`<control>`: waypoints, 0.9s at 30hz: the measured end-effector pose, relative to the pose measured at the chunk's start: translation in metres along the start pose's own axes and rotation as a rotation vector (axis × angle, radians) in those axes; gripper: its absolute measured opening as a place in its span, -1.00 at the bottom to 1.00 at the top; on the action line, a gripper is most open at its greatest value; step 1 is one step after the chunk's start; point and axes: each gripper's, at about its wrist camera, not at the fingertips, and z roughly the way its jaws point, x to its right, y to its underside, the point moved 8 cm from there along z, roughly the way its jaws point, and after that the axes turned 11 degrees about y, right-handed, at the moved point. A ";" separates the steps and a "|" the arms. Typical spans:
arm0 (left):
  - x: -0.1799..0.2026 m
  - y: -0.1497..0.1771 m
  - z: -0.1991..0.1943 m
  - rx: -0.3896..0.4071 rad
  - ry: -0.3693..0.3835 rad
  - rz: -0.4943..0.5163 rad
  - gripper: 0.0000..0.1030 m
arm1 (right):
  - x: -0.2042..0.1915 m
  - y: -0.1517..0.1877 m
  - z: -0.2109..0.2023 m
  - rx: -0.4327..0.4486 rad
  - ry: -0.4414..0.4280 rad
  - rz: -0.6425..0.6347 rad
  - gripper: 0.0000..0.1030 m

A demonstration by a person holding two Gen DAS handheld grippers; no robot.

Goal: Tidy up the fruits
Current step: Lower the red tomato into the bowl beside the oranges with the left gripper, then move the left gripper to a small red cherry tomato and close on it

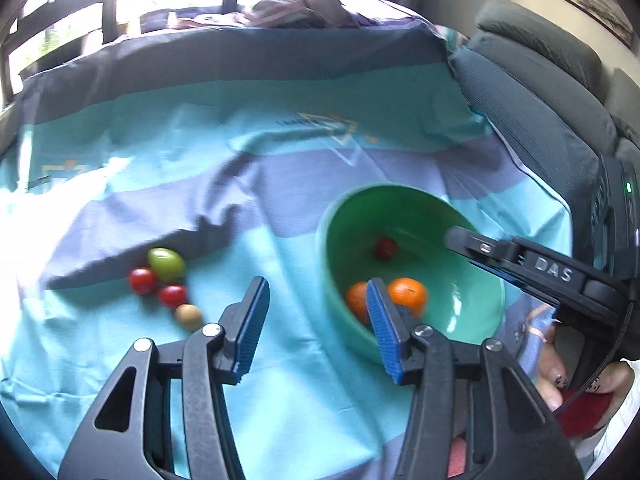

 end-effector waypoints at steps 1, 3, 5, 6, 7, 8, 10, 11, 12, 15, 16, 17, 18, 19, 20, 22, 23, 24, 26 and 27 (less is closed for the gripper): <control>-0.011 -0.002 -0.009 0.013 -0.019 -0.014 0.02 | -0.002 0.000 -0.001 0.000 -0.017 -0.001 -0.10; -0.035 -0.004 -0.028 0.048 -0.060 -0.048 0.06 | -0.005 0.000 -0.005 -0.001 -0.056 0.000 -0.10; -0.060 -0.002 -0.043 0.088 -0.096 -0.092 0.08 | -0.006 -0.001 -0.009 0.007 -0.083 0.011 -0.10; -0.073 -0.001 -0.048 0.102 -0.111 -0.118 0.08 | -0.006 -0.002 -0.012 0.015 -0.090 0.015 -0.09; -0.085 0.001 -0.051 0.114 -0.123 -0.144 0.08 | -0.007 -0.003 -0.014 0.023 -0.094 0.016 -0.09; -0.097 0.002 -0.052 0.121 -0.132 -0.172 0.08 | -0.008 -0.003 -0.015 0.028 -0.096 0.014 -0.09; -0.118 0.007 -0.051 0.111 -0.157 -0.223 0.08 | -0.011 -0.002 -0.017 0.031 -0.098 0.011 -0.09; -0.126 0.008 -0.050 0.101 -0.165 -0.240 0.08 | -0.013 -0.002 -0.017 0.029 -0.105 0.011 -0.09; -0.132 0.007 -0.049 0.095 -0.162 -0.249 0.08 | -0.016 -0.001 -0.017 0.026 -0.118 0.008 -0.09; -0.151 0.010 -0.045 0.076 -0.154 -0.295 0.08 | -0.028 0.002 -0.016 0.014 -0.148 -0.010 -0.09; -0.156 0.012 -0.043 0.067 -0.160 -0.307 0.07 | -0.033 0.003 -0.016 0.017 -0.147 -0.025 -0.09; -0.161 0.015 -0.041 0.055 -0.170 -0.317 0.07 | -0.040 0.005 -0.017 0.020 -0.146 -0.045 -0.09; -0.165 0.019 -0.040 0.045 -0.174 -0.323 0.06 | -0.046 0.007 -0.017 0.019 -0.149 -0.065 -0.09; -0.168 0.021 -0.038 0.035 -0.171 -0.331 0.05 | -0.054 0.010 -0.017 0.015 -0.158 -0.085 -0.09; -0.171 0.022 -0.036 0.029 -0.163 -0.342 0.05 | -0.061 0.012 -0.017 0.012 -0.172 -0.102 -0.09; -0.178 0.022 -0.030 0.022 -0.155 -0.367 0.05 | -0.075 0.016 -0.015 0.005 -0.195 -0.128 -0.09; -0.182 0.022 -0.028 0.021 -0.154 -0.377 0.05 | -0.082 0.019 -0.013 -0.001 -0.198 -0.139 -0.09; -0.185 0.022 -0.026 0.019 -0.155 -0.387 0.05 | -0.091 0.023 -0.010 -0.004 -0.196 -0.160 -0.09; -0.192 0.025 -0.020 0.005 -0.160 -0.406 0.05 | -0.110 0.034 -0.003 -0.012 -0.175 -0.220 -0.09; -0.193 0.026 -0.017 -0.004 -0.158 -0.411 0.05 | -0.120 0.042 0.003 -0.025 -0.161 -0.255 -0.09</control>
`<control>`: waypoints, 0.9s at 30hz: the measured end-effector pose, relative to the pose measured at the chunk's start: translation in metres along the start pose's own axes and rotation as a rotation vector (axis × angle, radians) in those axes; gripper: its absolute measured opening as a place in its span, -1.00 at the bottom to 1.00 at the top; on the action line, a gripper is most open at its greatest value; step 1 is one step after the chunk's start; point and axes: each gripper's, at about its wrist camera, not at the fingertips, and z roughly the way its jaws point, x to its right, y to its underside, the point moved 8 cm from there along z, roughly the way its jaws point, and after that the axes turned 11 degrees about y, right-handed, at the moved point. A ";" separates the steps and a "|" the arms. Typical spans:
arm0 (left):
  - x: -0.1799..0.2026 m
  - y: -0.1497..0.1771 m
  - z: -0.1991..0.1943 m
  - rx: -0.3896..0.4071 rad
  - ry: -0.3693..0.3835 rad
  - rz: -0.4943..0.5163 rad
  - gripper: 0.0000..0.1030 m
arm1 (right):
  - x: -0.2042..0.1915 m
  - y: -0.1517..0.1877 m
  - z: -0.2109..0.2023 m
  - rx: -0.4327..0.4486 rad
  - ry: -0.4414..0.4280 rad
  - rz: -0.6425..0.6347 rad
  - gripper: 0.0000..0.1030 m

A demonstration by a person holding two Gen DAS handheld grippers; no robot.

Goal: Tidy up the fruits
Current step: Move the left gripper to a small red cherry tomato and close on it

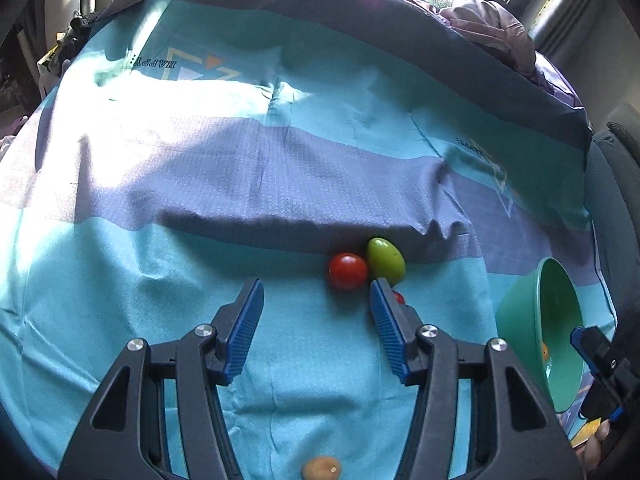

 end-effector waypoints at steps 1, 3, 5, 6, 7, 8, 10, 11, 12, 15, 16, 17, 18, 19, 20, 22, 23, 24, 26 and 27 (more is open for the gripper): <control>-0.002 0.000 0.004 -0.007 0.005 -0.007 0.05 | -0.011 0.005 0.008 -0.022 0.007 -0.032 -0.09; -0.006 -0.002 0.012 -0.021 0.012 -0.029 0.03 | -0.034 0.016 0.024 -0.068 0.008 -0.106 -0.09; -0.008 -0.003 0.020 -0.042 0.035 -0.064 0.02 | -0.056 0.021 0.036 -0.103 0.007 -0.184 -0.10; -0.007 -0.004 0.024 -0.053 0.048 -0.076 -0.01 | -0.064 0.022 0.041 -0.113 0.007 -0.213 -0.10; -0.006 -0.006 0.028 -0.061 0.057 -0.081 -0.02 | -0.072 0.022 0.048 -0.125 0.004 -0.239 -0.10; -0.004 -0.008 0.032 -0.067 0.057 -0.072 -0.02 | -0.078 0.021 0.055 -0.134 0.000 -0.257 -0.10; -0.002 -0.014 0.042 -0.079 0.032 -0.046 -0.03 | -0.084 0.023 0.072 -0.161 0.010 -0.279 -0.10; -0.003 -0.016 0.048 -0.088 0.026 -0.052 -0.04 | -0.087 0.025 0.082 -0.178 0.016 -0.293 -0.10; -0.006 -0.017 0.053 -0.099 0.033 -0.070 -0.06 | -0.087 0.026 0.091 -0.194 0.018 -0.294 -0.12; -0.010 -0.014 0.068 -0.141 0.095 -0.135 -0.11 | -0.088 0.033 0.112 -0.249 -0.009 -0.278 -0.22; -0.010 -0.012 0.071 -0.149 0.109 -0.144 -0.10 | -0.087 0.034 0.116 -0.259 -0.016 -0.268 -0.22; -0.010 -0.012 0.072 -0.144 0.118 -0.149 -0.10 | -0.087 0.034 0.118 -0.263 -0.020 -0.259 -0.23; -0.009 -0.013 0.072 -0.142 0.127 -0.152 -0.17 | -0.087 0.034 0.120 -0.263 -0.025 -0.259 -0.23; -0.008 -0.012 0.072 -0.148 0.142 -0.164 -0.25 | -0.087 0.034 0.121 -0.262 -0.036 -0.261 -0.23; -0.007 -0.011 0.073 -0.151 0.161 -0.179 -0.28 | -0.088 0.035 0.123 -0.263 -0.051 -0.261 -0.23; -0.005 -0.011 0.074 -0.143 0.165 -0.165 -0.31 | -0.090 0.037 0.127 -0.270 -0.072 -0.253 -0.23; -0.005 -0.011 0.075 -0.139 0.164 -0.160 -0.33 | -0.089 0.038 0.130 -0.276 -0.067 -0.253 -0.23; -0.005 -0.010 0.075 -0.138 0.166 -0.164 -0.40 | -0.090 0.039 0.132 -0.282 -0.059 -0.257 -0.23; -0.004 -0.009 0.074 -0.141 0.169 -0.166 -0.43 | -0.091 0.043 0.136 -0.286 -0.041 -0.269 -0.23; -0.005 -0.009 0.073 -0.143 0.162 -0.169 -0.43 | -0.090 0.044 0.138 -0.285 -0.031 -0.270 -0.25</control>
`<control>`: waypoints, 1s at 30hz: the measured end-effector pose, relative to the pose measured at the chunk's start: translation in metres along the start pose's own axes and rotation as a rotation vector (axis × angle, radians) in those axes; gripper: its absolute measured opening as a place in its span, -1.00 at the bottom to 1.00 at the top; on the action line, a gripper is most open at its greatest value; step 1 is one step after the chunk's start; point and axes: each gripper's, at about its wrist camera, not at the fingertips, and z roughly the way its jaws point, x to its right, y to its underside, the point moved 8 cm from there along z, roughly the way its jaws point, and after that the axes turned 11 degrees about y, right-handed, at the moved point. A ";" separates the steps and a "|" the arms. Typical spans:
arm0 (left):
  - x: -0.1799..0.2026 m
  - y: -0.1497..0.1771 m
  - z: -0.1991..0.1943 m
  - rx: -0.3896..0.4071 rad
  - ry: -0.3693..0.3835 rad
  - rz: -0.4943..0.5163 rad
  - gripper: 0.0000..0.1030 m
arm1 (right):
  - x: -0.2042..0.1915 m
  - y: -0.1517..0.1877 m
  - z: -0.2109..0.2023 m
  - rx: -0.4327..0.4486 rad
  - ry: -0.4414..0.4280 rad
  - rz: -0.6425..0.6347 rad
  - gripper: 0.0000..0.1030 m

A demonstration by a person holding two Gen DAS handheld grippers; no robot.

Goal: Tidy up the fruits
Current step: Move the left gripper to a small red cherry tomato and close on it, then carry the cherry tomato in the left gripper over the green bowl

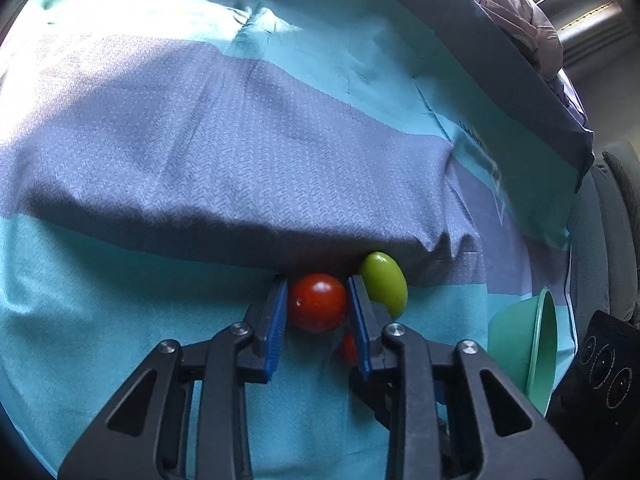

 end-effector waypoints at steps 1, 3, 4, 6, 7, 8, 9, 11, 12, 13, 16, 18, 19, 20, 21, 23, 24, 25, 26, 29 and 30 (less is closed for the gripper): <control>-0.002 0.000 -0.002 0.002 -0.010 -0.005 -0.43 | 0.000 0.000 0.002 0.001 0.008 -0.002 -0.27; -0.005 -0.001 -0.007 0.023 -0.043 -0.005 -0.43 | -0.001 0.000 0.005 0.006 0.027 -0.010 -0.32; -0.008 -0.001 -0.010 0.034 -0.059 -0.001 -0.43 | -0.001 0.000 0.006 0.005 0.036 -0.014 -0.34; -0.012 -0.001 -0.020 0.054 -0.082 0.007 -0.43 | -0.002 0.000 0.009 0.003 0.039 -0.017 -0.37; -0.014 0.000 -0.025 0.066 -0.089 0.005 -0.43 | -0.002 0.000 0.010 0.001 0.044 -0.022 -0.37; -0.016 0.000 -0.030 0.078 -0.093 0.001 -0.43 | -0.002 0.001 0.009 0.002 0.048 -0.024 -0.37; -0.018 0.000 -0.034 0.088 -0.090 -0.005 -0.43 | -0.002 0.001 0.009 0.008 0.049 -0.021 -0.38; -0.018 0.001 -0.044 0.104 -0.080 -0.014 -0.43 | -0.003 0.002 0.007 0.014 0.059 -0.030 -0.40; -0.018 0.000 -0.047 0.113 -0.082 -0.006 -0.43 | -0.003 0.002 0.005 0.018 0.063 -0.028 -0.41; -0.016 0.000 -0.051 0.127 -0.091 0.003 -0.43 | -0.002 0.003 0.002 0.023 0.061 -0.024 -0.44; -0.009 -0.001 -0.061 0.164 -0.097 0.016 -0.43 | -0.002 0.003 -0.013 0.054 0.044 -0.013 -0.66; -0.002 -0.002 -0.062 0.173 -0.089 0.033 -0.43 | -0.003 0.004 -0.022 0.079 0.025 -0.009 -0.66; 0.000 -0.003 -0.060 0.172 -0.093 0.043 -0.42 | -0.004 0.005 -0.022 0.070 0.025 -0.024 -0.66; 0.001 -0.003 -0.059 0.172 -0.104 0.048 -0.42 | -0.004 0.006 -0.018 0.054 0.043 -0.037 -0.66; 0.001 -0.003 -0.058 0.173 -0.114 0.052 -0.42 | -0.002 0.007 -0.016 0.043 0.057 -0.036 -0.66; 0.002 -0.002 -0.058 0.173 -0.121 0.057 -0.42 | 0.001 0.006 -0.013 0.028 0.041 -0.006 -0.66; 0.002 -0.003 -0.059 0.176 -0.120 0.057 -0.42 | 0.003 0.005 -0.012 0.020 0.044 -0.003 -0.66; 0.002 -0.003 -0.062 0.181 -0.112 0.053 -0.42 | 0.004 0.005 -0.013 0.020 0.047 -0.004 -0.66; 0.003 -0.003 -0.063 0.184 -0.103 0.050 -0.42 | 0.005 0.004 -0.016 0.029 0.053 -0.001 -0.66; 0.004 -0.002 -0.070 0.196 -0.105 0.048 -0.43 | 0.008 0.002 -0.023 0.046 0.038 0.013 -0.54; 0.006 -0.002 -0.073 0.202 -0.104 0.050 -0.43 | 0.010 0.001 -0.024 0.044 0.023 0.027 -0.43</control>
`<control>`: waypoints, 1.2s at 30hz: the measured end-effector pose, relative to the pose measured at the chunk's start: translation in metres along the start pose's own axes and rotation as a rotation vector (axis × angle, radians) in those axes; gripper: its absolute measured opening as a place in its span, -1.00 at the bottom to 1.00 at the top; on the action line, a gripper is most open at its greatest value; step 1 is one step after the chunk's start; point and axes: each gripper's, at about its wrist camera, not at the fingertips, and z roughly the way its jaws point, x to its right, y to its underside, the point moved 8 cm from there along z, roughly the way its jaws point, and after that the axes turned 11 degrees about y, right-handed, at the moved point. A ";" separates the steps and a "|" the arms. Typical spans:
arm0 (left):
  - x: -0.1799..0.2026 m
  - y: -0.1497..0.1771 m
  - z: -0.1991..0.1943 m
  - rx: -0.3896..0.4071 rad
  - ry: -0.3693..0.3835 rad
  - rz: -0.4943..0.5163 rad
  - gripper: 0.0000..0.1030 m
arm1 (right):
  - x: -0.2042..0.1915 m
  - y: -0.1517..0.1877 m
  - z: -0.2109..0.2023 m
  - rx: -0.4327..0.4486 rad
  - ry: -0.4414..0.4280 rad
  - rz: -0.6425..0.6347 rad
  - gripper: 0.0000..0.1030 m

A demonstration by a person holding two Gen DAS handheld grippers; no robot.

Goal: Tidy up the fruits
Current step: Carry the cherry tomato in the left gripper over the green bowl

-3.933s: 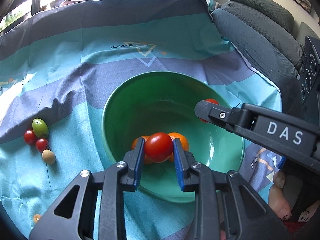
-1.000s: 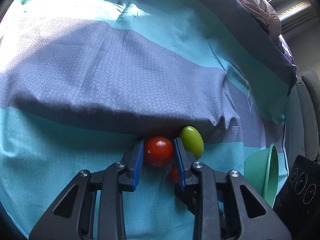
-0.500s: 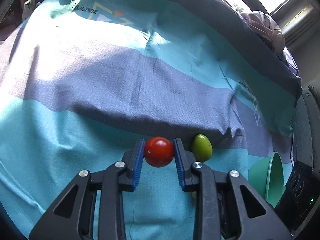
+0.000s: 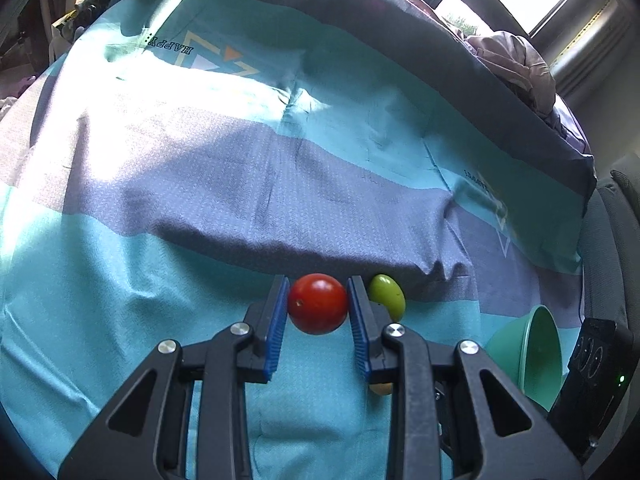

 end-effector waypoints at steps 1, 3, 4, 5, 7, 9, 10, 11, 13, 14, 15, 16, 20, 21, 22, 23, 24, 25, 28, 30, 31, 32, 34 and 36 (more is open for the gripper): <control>0.001 0.000 -0.003 0.005 0.003 0.005 -0.43 | 0.002 -0.001 -0.001 -0.001 -0.016 0.020 -0.30; 0.004 -0.001 -0.010 0.020 0.002 0.013 -0.43 | 0.007 -0.004 -0.004 0.001 -0.030 0.054 -0.22; 0.006 -0.001 -0.013 0.026 -0.001 0.020 -0.42 | 0.008 -0.006 -0.005 0.006 -0.041 0.070 -0.22; 0.006 -0.002 -0.016 0.037 -0.006 0.026 -0.42 | 0.008 -0.008 -0.005 0.007 -0.057 0.077 -0.22; 0.007 -0.003 -0.022 0.055 -0.020 0.032 -0.42 | 0.005 -0.011 -0.003 -0.005 -0.100 0.089 -0.22; 0.008 -0.004 -0.027 0.066 -0.015 0.035 -0.43 | 0.001 -0.012 0.004 -0.020 -0.108 0.090 -0.22; 0.008 -0.004 -0.028 0.068 -0.007 0.034 -0.43 | -0.002 -0.012 0.008 -0.029 -0.097 0.081 -0.22; 0.008 -0.005 -0.030 0.071 0.000 0.027 -0.42 | -0.007 -0.012 0.012 -0.031 -0.088 0.064 -0.22; 0.008 -0.006 -0.032 0.077 -0.001 0.022 -0.43 | -0.015 -0.010 0.019 -0.038 -0.069 0.024 -0.22; 0.009 -0.006 -0.034 0.079 -0.002 0.025 -0.43 | -0.016 -0.008 0.023 -0.046 -0.050 0.018 -0.22; 0.011 -0.006 -0.035 0.081 0.000 0.030 -0.43 | -0.017 -0.006 0.028 -0.054 -0.028 0.014 -0.22; 0.013 -0.007 -0.037 0.084 0.005 0.037 -0.42 | -0.018 -0.005 0.032 -0.058 -0.011 0.005 -0.22; 0.025 -0.007 -0.050 0.118 0.014 0.071 -0.43 | -0.021 -0.001 0.040 -0.040 0.028 -0.040 -0.30; 0.029 -0.006 -0.053 0.124 0.014 0.086 -0.43 | -0.021 -0.001 0.041 -0.030 0.052 -0.056 -0.43; 0.033 -0.005 -0.056 0.129 0.017 0.099 -0.43 | -0.022 0.000 0.040 -0.025 0.058 -0.060 -0.43; 0.037 -0.004 -0.059 0.134 0.026 0.113 -0.43 | -0.022 0.000 0.039 -0.024 0.051 -0.053 -0.43; 0.042 -0.003 -0.062 0.139 0.036 0.123 -0.43 | -0.023 0.001 0.037 -0.020 0.037 -0.048 -0.44; 0.047 -0.003 -0.065 0.147 0.046 0.129 -0.43 | -0.023 0.001 0.033 -0.009 0.032 -0.045 -0.44; 0.062 0.001 -0.074 0.162 0.075 0.165 -0.43 | -0.018 0.000 0.011 0.044 0.038 -0.027 -0.44; 0.075 0.006 -0.078 0.163 0.090 0.197 -0.43 | -0.012 0.000 -0.012 0.081 0.012 0.004 -0.44; 0.083 0.009 -0.078 0.161 0.100 0.219 -0.43 | -0.008 -0.001 -0.026 0.103 0.005 0.017 -0.44; 0.090 0.013 -0.079 0.160 0.107 0.238 -0.43 | -0.002 -0.002 -0.039 0.126 0.008 0.030 -0.44; 0.106 0.021 -0.080 0.157 0.124 0.278 -0.42 | 0.010 -0.003 -0.064 0.174 0.027 0.057 -0.44; 0.121 0.030 -0.079 0.145 0.144 0.321 -0.42 | 0.028 -0.001 -0.090 0.215 0.038 0.102 -0.44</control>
